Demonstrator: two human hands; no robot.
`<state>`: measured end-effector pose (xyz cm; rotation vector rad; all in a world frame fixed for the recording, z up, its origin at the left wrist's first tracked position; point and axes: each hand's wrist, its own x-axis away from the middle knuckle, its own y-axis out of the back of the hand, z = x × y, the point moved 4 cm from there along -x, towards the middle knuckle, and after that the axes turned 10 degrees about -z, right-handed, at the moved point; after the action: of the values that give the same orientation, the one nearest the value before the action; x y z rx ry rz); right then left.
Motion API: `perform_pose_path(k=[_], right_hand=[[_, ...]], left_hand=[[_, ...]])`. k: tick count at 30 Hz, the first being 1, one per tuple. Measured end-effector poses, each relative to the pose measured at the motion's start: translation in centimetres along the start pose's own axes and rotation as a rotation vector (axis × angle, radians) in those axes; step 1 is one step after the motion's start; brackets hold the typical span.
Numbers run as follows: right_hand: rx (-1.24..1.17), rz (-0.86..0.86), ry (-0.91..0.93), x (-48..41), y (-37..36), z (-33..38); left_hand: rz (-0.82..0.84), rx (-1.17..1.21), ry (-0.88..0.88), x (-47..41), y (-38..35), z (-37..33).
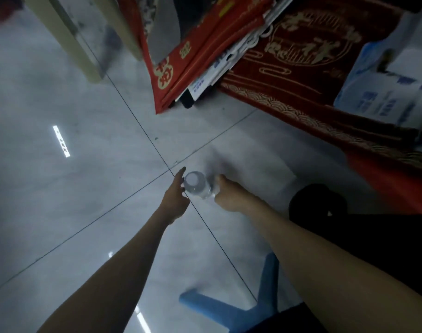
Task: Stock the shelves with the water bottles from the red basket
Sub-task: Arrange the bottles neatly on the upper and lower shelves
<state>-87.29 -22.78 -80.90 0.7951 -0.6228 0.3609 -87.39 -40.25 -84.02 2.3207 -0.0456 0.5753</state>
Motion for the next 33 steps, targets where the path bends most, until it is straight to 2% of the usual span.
perform_pose_path(k=[3,5,7,10,13,19,22,27,29,33], right_hand=[[-0.037,0.076,-0.024,-1.1,-1.4,-1.1],[-0.068,0.131,-0.034,-1.7,-2.4,-1.8],[-0.108,0.172,-0.042,-2.2,-3.3,-2.4],[-0.164,0.172,-0.039,-2.7,-4.1,-3.2],[-0.222,0.096,-0.022,-3.0,-4.1,-4.0],[-0.347,-0.131,0.033,-2.7,-2.0,-4.3],[-0.446,-0.158,0.084,-2.2,0.7,-2.7],[-0.512,-0.002,0.173,0.9,6.1,0.3],[-0.533,-0.061,0.206,2.7,8.6,1.2],[-0.673,-0.287,0.304,7.5,15.0,2.9]], left_hand=[[-0.049,-0.106,-0.008,-1.8,-1.0,1.0],[0.006,-0.204,0.002,-2.1,-1.7,1.0],[0.040,-0.203,0.013,-2.5,-2.5,1.3],[0.064,-0.099,-0.002,-2.4,-3.5,1.2],[0.042,-0.037,-0.004,-2.3,-4.1,1.1],[0.178,0.345,0.174,-0.6,-3.9,0.8],[0.252,0.537,0.253,0.4,-3.2,-0.6],[0.223,0.692,0.137,1.4,0.2,-6.2],[0.196,0.708,0.058,1.9,1.7,-9.1],[0.157,0.759,-0.172,3.9,4.6,-16.5]])
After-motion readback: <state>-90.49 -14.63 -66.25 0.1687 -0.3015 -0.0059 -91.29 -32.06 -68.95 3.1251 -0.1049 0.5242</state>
